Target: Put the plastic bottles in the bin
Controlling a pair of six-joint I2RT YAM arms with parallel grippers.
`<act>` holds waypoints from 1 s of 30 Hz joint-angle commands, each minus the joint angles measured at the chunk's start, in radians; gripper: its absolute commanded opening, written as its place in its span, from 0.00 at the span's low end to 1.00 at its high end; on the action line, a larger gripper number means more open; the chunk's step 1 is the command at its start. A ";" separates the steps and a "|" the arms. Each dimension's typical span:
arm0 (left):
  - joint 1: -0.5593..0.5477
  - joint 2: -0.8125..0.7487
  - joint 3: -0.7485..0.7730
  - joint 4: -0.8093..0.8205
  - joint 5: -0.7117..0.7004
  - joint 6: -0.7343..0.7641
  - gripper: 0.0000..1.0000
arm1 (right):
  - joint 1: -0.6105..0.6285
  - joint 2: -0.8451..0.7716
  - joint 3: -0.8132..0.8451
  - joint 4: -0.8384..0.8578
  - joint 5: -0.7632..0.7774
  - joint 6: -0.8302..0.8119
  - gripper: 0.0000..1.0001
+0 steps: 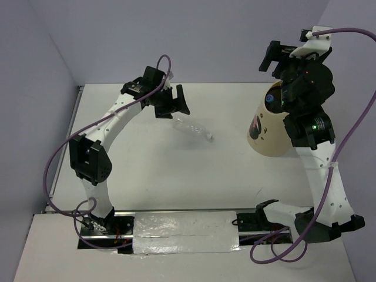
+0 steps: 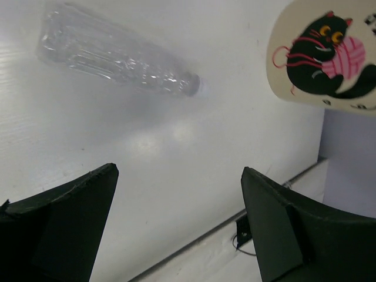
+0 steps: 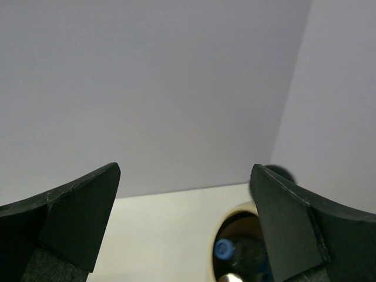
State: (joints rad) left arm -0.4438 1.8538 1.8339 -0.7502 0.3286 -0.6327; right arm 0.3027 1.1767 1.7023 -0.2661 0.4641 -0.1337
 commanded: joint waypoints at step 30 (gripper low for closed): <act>-0.104 0.525 0.335 -0.149 -0.375 -0.880 0.99 | -0.004 -0.100 -0.150 -0.369 -0.329 0.370 1.00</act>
State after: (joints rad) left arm -0.5484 2.3581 2.1563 -0.9459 -0.0471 -1.4448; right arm 0.3019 1.1015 1.5581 -0.6395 0.1604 0.2195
